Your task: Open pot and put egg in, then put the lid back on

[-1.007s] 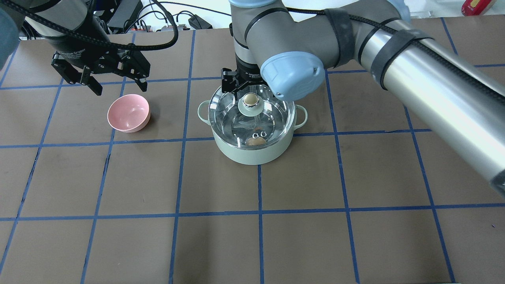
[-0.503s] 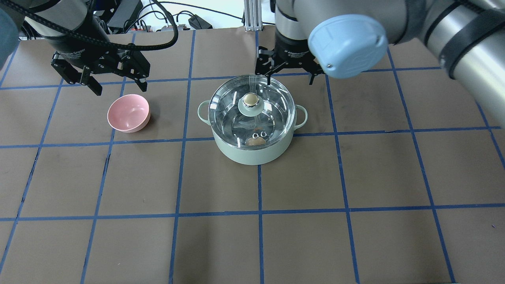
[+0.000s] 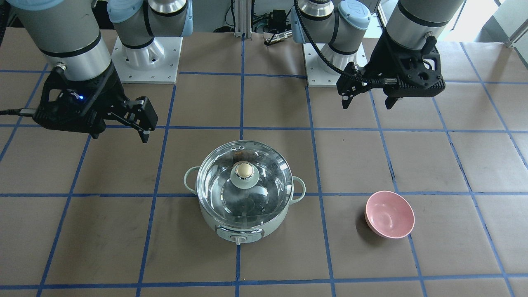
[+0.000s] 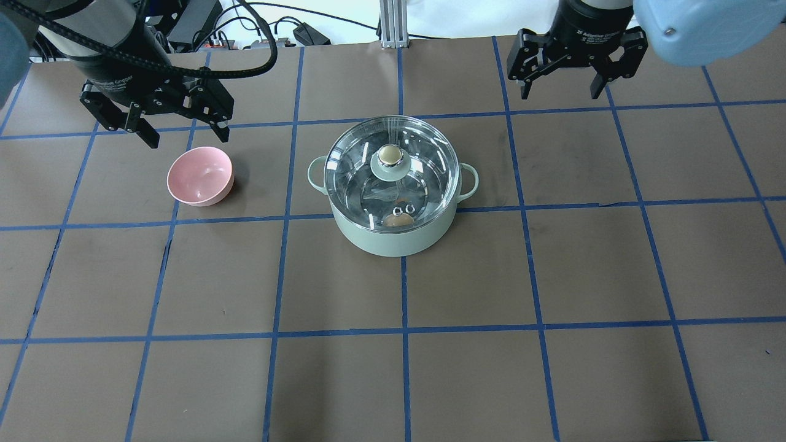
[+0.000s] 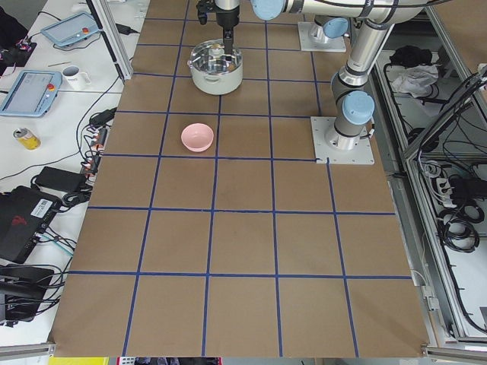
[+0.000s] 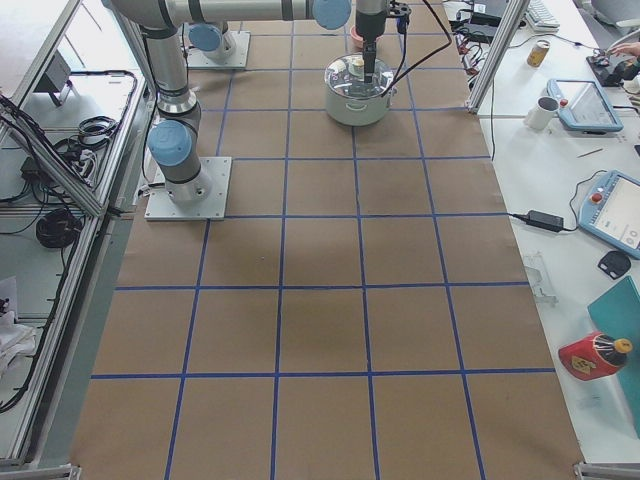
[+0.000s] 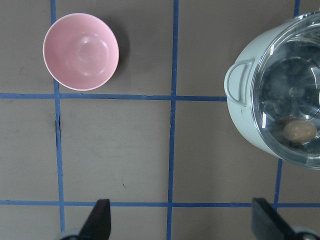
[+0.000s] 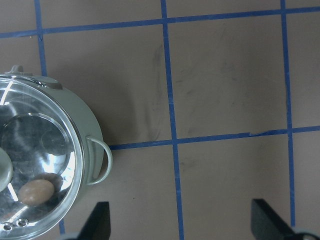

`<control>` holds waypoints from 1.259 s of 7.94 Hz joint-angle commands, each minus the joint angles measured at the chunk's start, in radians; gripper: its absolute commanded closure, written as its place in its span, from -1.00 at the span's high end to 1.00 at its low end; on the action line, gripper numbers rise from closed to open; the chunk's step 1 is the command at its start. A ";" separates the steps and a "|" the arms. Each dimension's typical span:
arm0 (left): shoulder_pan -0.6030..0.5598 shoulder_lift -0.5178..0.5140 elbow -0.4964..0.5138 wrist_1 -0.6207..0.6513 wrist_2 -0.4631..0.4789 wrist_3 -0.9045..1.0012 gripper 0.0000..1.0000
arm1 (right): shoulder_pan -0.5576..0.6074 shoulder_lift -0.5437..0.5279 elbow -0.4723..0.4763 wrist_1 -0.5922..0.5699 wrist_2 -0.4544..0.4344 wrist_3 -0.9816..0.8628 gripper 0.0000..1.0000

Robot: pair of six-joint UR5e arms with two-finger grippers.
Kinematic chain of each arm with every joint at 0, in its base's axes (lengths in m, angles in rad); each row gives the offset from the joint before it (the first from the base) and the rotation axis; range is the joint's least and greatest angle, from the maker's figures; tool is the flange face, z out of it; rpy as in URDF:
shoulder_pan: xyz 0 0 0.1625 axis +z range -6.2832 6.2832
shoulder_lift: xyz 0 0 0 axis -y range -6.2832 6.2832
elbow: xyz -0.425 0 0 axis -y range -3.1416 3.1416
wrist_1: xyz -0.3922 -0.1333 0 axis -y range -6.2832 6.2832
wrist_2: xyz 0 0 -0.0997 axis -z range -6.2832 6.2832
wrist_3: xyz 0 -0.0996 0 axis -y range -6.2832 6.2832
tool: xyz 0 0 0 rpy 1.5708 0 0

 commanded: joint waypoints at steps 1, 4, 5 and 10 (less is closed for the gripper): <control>0.000 0.000 0.000 0.000 0.000 0.000 1.00 | -0.013 -0.012 0.005 0.005 -0.005 -0.017 1.00; 0.000 0.000 0.000 0.000 0.000 0.000 1.00 | -0.015 -0.029 0.009 0.003 -0.006 -0.020 1.00; 0.000 0.000 0.000 0.000 0.000 0.000 1.00 | -0.013 -0.029 0.017 0.000 0.000 -0.020 1.00; 0.000 0.000 0.000 0.000 0.001 0.000 1.00 | -0.013 -0.029 0.031 0.005 0.012 -0.020 1.00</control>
